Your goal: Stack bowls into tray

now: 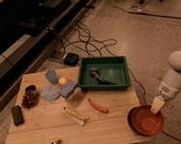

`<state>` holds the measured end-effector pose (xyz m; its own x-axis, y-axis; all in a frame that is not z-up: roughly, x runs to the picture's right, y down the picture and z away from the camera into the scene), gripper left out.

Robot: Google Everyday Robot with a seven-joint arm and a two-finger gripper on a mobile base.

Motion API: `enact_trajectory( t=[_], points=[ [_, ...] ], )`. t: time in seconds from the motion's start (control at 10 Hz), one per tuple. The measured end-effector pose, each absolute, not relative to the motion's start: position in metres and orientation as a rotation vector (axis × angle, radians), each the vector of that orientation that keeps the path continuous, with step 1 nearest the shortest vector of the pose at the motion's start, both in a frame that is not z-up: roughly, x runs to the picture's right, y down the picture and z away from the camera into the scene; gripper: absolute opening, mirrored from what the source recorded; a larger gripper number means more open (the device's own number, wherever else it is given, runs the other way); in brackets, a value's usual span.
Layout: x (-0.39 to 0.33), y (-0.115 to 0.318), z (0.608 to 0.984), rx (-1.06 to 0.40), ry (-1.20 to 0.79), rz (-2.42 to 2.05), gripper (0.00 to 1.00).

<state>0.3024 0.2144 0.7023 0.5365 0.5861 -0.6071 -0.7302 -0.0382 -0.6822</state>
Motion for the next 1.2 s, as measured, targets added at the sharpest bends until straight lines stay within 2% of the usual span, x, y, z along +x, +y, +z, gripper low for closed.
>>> enact_trajectory(
  t=[1.2],
  points=[
    [0.2918,0.2197,0.7114,-1.207,0.186,1.027,0.8]
  ],
)
